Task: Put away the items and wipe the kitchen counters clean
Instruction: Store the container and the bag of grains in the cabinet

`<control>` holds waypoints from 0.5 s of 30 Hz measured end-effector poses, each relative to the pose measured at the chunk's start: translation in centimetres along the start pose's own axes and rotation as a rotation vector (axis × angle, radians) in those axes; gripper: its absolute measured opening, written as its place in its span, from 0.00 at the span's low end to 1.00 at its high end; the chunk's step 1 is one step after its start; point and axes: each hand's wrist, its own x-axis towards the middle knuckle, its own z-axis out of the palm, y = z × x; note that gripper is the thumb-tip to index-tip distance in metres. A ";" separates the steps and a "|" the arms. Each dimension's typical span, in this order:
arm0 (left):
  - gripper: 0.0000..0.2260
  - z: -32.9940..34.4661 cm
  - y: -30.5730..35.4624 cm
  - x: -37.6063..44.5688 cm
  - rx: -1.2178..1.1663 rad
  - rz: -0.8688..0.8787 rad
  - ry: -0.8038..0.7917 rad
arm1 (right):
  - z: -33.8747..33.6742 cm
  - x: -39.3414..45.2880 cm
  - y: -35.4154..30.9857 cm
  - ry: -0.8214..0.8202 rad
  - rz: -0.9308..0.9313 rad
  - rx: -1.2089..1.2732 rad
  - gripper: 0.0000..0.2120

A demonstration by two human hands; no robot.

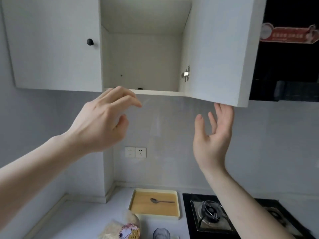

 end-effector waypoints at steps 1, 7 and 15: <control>0.20 0.6 0.1 -1.0 -0.015 -0.030 -0.018 | -0.2 -1.5 0.6 -0.045 0.072 -0.016 0.32; 0.21 5.1 -0.6 -7.9 -0.055 -0.200 -0.207 | -0.4 -10.6 5.3 -0.386 0.349 -0.118 0.38; 0.25 13.3 -1.2 -20.8 -0.117 -0.526 -0.661 | -0.5 -20.8 12.1 -1.125 0.668 -0.406 0.38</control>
